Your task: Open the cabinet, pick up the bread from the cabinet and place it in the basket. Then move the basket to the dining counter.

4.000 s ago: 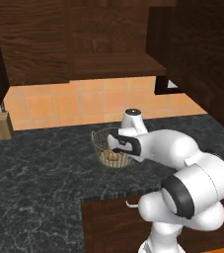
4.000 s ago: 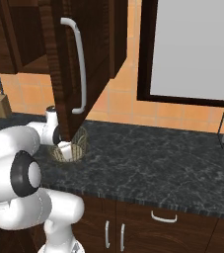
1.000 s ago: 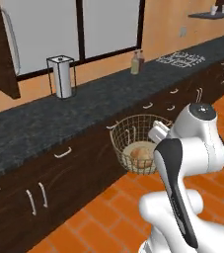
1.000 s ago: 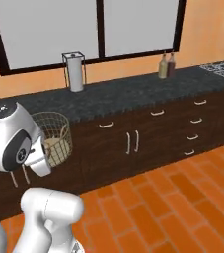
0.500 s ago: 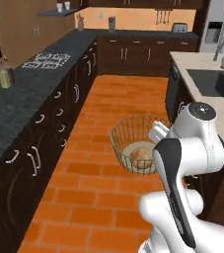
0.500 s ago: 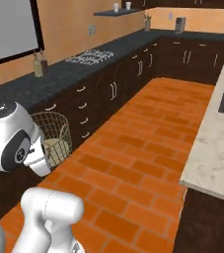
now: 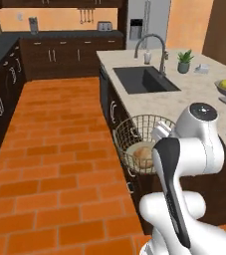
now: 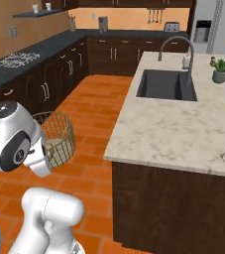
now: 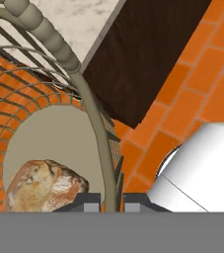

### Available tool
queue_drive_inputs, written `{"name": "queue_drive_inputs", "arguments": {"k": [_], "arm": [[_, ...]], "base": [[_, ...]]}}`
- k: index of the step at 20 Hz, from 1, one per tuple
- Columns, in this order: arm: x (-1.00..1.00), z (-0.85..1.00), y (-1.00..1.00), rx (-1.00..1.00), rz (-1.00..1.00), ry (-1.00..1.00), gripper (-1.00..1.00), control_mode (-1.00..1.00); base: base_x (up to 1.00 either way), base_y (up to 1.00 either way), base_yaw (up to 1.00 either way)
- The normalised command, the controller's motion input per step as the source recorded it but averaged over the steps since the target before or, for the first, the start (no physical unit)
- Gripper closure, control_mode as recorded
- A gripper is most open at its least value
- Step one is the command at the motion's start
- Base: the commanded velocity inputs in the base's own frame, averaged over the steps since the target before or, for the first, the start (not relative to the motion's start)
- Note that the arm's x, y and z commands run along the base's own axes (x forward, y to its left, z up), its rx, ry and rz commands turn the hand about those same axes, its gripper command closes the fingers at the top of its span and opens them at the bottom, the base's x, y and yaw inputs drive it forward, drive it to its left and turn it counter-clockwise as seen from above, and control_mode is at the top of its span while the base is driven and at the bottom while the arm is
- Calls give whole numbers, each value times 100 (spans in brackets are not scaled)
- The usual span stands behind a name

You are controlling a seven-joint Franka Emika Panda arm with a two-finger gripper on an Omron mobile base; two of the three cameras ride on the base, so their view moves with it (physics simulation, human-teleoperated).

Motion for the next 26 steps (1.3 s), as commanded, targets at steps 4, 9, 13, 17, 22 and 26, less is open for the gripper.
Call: {"name": "queue_drive_inputs", "arguments": {"k": [4,9,13,17,22,26], "arm": [[0,0,0,0,0,0,100,100],[0,0,0,0,0,0,100,100],[0,0,0,0,0,0,100,100],[25,0,-8,1,0,0,100,-100],[90,-11,-56,7,3,1,100,-100],[100,-44,-62,4,6,4,100,-100]], "base": [[27,-100,-6],[22,-95,1],[47,-47,2],[51,-23,0],[0,0,0],[0,0,0]]}}
